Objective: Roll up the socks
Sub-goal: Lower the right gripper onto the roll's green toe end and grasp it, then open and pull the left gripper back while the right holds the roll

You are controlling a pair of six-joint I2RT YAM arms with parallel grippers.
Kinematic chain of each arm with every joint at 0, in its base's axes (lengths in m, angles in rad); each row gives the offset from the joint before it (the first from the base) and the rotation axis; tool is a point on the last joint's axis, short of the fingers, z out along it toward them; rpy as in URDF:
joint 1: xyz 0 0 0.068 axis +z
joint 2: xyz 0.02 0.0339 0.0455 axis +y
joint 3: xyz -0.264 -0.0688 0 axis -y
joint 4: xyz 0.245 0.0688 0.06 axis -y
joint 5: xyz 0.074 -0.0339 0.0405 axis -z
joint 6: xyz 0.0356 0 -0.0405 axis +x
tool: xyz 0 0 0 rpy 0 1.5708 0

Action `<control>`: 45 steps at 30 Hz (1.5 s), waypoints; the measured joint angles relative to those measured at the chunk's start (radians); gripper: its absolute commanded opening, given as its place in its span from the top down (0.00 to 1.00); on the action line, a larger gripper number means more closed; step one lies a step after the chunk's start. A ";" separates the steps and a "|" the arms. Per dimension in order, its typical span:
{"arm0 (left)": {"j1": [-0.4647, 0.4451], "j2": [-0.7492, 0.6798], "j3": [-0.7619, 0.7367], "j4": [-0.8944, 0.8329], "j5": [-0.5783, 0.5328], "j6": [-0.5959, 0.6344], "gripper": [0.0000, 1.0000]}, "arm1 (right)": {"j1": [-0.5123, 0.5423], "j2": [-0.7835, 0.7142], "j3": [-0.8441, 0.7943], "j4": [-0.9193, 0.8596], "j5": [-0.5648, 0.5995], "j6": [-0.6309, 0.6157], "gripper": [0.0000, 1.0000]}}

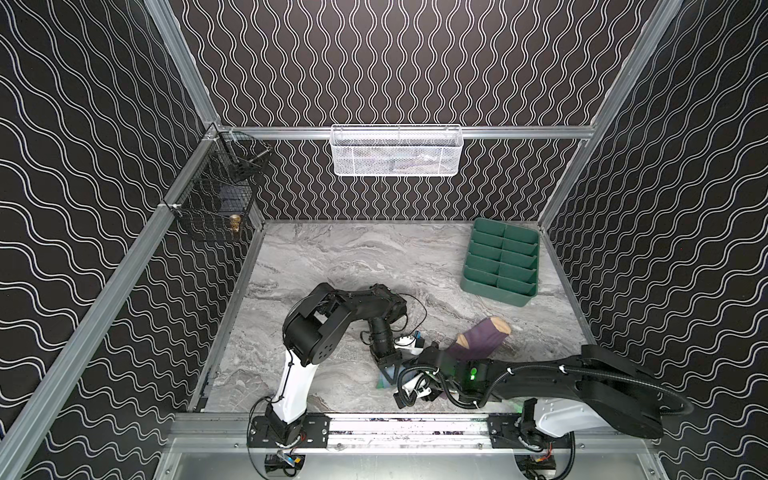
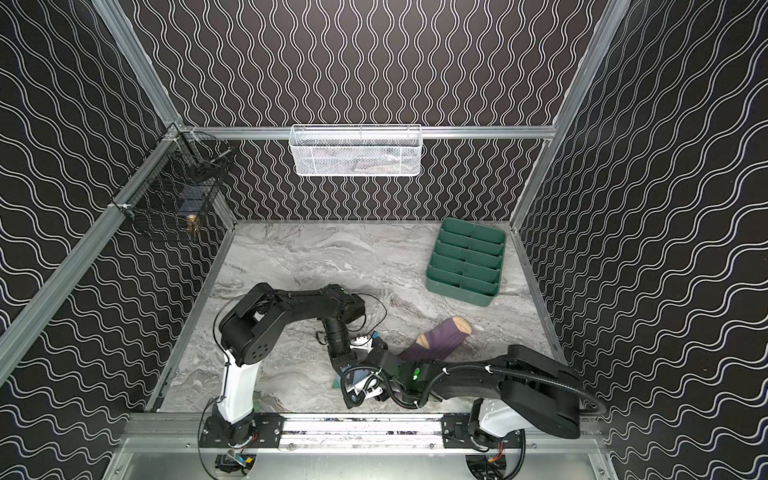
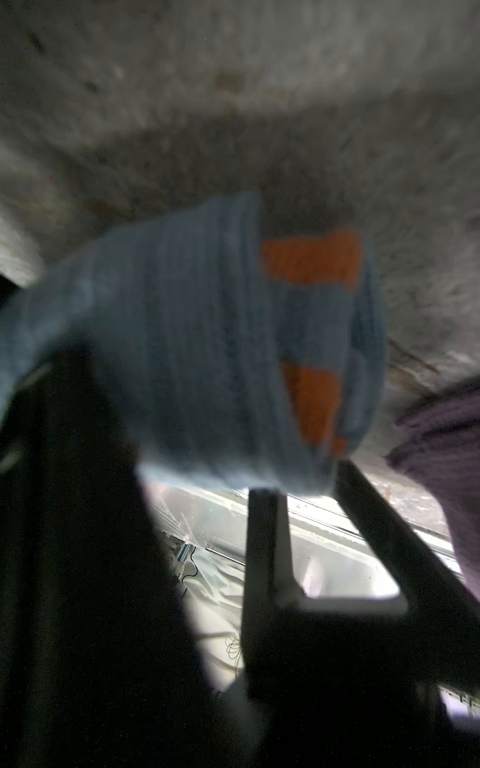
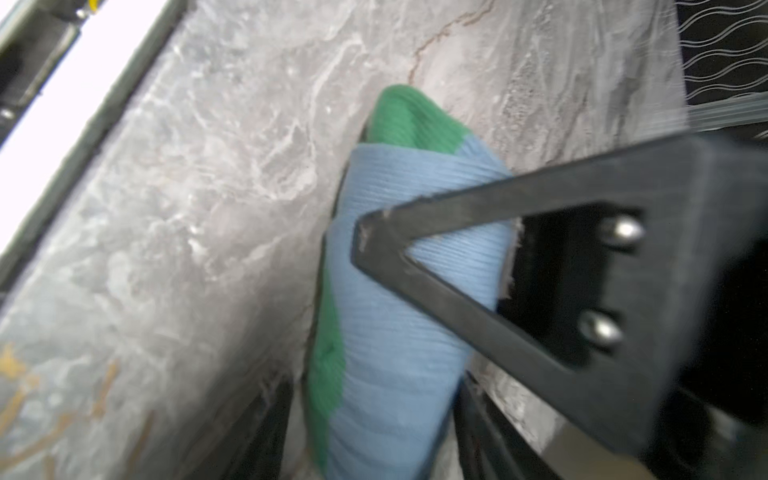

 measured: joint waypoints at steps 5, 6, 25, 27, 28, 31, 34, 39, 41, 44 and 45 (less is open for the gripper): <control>0.000 0.000 -0.003 -0.023 -0.018 0.000 1.00 | 0.002 0.066 0.034 0.039 -0.016 0.048 0.46; 0.001 0.000 -0.005 -0.037 -0.031 0.000 1.00 | 0.005 0.076 0.040 0.043 -0.025 0.056 0.47; -0.011 -0.106 -0.056 -0.005 -0.189 -0.057 0.69 | 0.033 0.151 0.071 0.100 -0.016 0.189 1.00; -0.011 -0.138 -0.066 0.038 -0.226 -0.066 0.65 | 0.032 0.145 0.065 0.103 0.006 0.206 1.00; -0.011 -0.151 -0.068 0.056 -0.241 -0.074 0.63 | 0.031 0.142 0.061 0.104 0.020 0.213 1.00; -0.011 -0.198 -0.073 0.120 -0.298 -0.086 0.57 | 0.025 0.124 0.045 0.103 0.064 0.243 1.00; -0.011 -0.259 -0.085 0.181 -0.346 -0.101 0.50 | 0.009 0.100 0.030 0.087 0.088 0.263 1.00; -0.011 -0.374 -0.109 0.264 -0.445 -0.126 0.44 | -0.037 0.056 0.021 0.032 0.077 0.299 1.00; -0.008 -0.421 -0.119 0.293 -0.512 -0.130 0.43 | -0.052 0.047 0.023 0.011 0.057 0.300 1.00; -0.006 -0.501 -0.131 0.330 -0.586 -0.132 0.42 | -0.076 0.040 0.031 -0.014 0.030 0.307 1.00; -0.006 -0.533 -0.137 0.340 -0.609 -0.134 0.42 | -0.087 0.039 0.035 -0.022 0.016 0.309 1.00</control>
